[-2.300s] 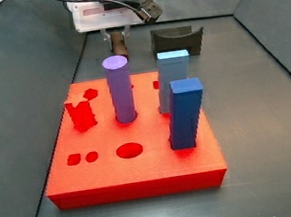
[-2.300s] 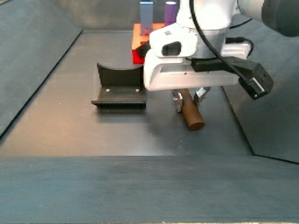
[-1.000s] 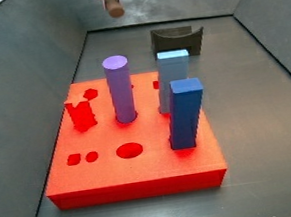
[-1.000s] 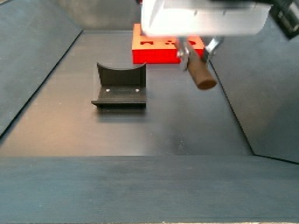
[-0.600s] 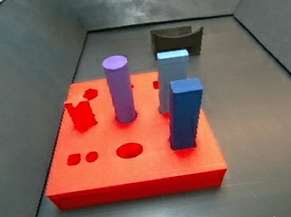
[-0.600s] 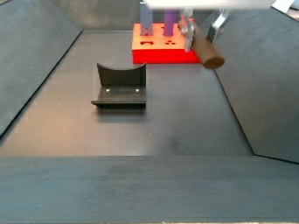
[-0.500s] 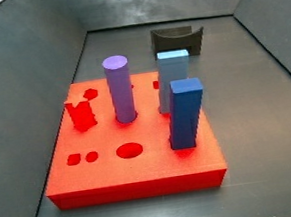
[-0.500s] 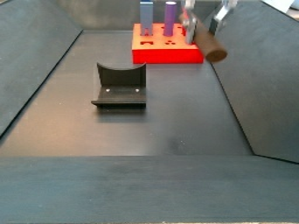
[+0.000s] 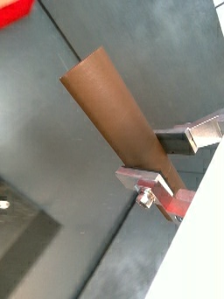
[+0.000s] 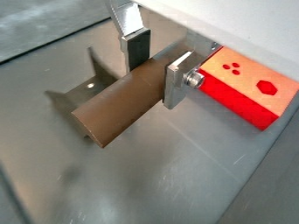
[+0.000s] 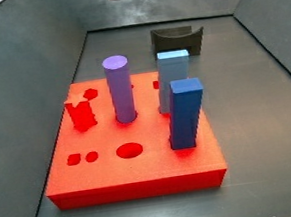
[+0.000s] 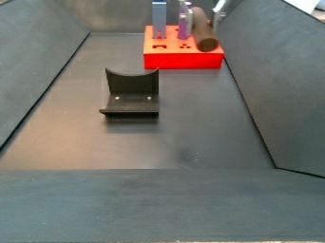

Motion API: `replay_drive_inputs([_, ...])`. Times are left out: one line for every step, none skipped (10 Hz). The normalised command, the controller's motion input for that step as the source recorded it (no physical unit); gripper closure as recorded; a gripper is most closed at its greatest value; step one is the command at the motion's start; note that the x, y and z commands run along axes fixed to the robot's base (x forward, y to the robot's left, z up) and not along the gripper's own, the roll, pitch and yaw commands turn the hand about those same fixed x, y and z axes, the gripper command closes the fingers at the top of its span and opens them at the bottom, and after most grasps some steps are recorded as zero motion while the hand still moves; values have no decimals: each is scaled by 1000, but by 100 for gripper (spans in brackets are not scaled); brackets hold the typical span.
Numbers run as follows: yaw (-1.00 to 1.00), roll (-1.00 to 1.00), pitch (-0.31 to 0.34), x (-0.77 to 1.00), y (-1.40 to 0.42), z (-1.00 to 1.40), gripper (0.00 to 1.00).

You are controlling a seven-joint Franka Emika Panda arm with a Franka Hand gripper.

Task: Pick up the oval object. Move up. Place the oval object on the fixture. Regrasp the oval object. Move to above the board. Insert the oval object.
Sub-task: Place the oval object on the fixture.

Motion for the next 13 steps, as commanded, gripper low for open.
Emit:
replay_drive_inputs([-63,-30,169,1000,-365,-52,100])
replay_drive_inputs([-20,-33,155,1000,-336,-42,100])
replay_drive_inputs([13,-29,141,1000,-298,-39,100])
replay_drive_inputs([21,-29,141,1000,-277,-37,100])
replay_drive_inputs([28,-28,150,1000,-221,-24,100])
replay_drive_inputs([32,-26,153,1000,-197,-22,100])
replay_drive_inputs([31,-24,160,1000,-159,-16,100])
replay_drive_inputs([35,-20,154,1000,-135,-15,100])
replay_drive_inputs([39,-17,152,1000,-110,-14,100])
replay_drive_inputs([38,-14,156,1000,-89,-7,100])
replay_drive_inputs([-1,-1000,-119,1000,522,222,100])
replay_drive_inputs([-12,-1000,-110,895,513,196,100])
replay_drive_inputs([-17,-1000,-95,811,431,135,100])
